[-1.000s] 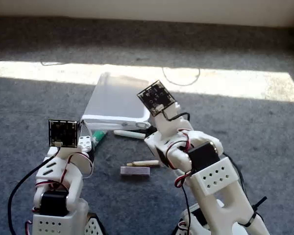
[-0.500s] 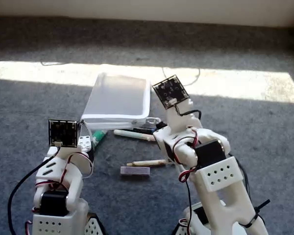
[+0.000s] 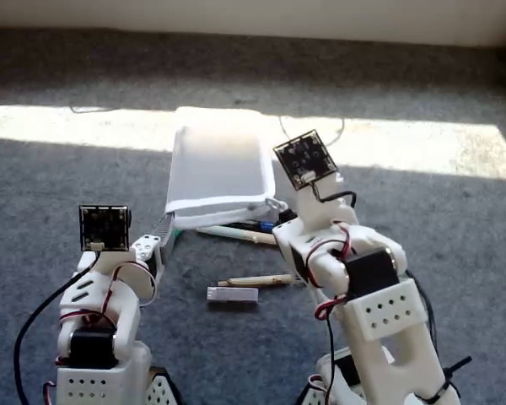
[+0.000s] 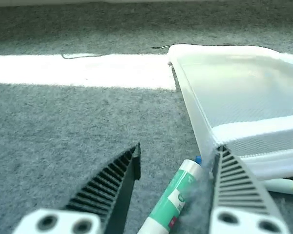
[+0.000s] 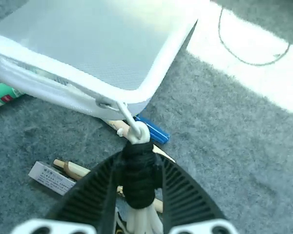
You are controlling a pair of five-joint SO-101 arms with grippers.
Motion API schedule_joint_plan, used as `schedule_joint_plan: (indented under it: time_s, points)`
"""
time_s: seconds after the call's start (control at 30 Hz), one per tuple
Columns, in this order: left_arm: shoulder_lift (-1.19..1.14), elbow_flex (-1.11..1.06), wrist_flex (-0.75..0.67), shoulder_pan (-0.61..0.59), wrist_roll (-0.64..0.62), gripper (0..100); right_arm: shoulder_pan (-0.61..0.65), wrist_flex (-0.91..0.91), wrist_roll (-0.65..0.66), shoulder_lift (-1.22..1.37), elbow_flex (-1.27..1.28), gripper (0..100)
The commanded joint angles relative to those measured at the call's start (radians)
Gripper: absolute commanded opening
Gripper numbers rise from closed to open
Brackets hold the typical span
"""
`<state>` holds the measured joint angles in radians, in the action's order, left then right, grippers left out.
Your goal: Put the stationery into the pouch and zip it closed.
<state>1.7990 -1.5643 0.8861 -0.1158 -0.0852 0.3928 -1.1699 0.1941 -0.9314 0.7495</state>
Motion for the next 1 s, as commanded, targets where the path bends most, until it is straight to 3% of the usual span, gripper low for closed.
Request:
schedule_joint_plan:
  time_s: [0.0,0.37,0.97]
  points:
    - [0.010,0.013,-0.015,-0.010,0.006,24,-0.010,-0.001,0.000,-0.134,-0.058,0.5]
    - [0.010,0.013,-0.017,0.058,0.006,24,0.113,-0.001,0.060,-0.240,0.008,0.5]
    - [0.010,-0.045,-0.138,0.061,0.000,27,0.116,-0.004,0.060,-0.242,0.008,0.5]
